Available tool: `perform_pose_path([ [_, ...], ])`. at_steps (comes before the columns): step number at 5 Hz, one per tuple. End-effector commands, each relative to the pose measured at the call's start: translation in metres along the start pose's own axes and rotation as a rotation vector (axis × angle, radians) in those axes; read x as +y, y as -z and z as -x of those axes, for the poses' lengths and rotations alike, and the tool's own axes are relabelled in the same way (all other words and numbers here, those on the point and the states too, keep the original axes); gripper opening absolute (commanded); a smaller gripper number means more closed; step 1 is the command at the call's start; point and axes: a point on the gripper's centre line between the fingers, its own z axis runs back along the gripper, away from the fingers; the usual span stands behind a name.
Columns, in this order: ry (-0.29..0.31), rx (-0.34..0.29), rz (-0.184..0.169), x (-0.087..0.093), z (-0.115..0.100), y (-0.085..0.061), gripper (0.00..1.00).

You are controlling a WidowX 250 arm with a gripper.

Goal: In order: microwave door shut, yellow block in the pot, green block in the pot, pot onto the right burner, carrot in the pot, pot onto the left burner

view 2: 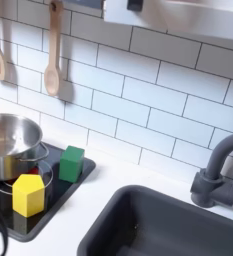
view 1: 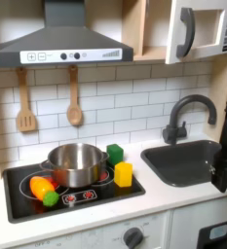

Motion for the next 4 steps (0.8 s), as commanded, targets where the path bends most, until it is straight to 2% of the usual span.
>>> perform_pose_path([
  [1, 0.000, 0.002, 0.000, 0.000, 0.000, 0.000, 1.00],
  [2, -0.026, 0.006, 0.013, 0.002, -0.001, 0.002, 1.00],
  [4, -0.040, 0.002, 0.021, 0.008, -0.013, 0.006, 1.00],
])
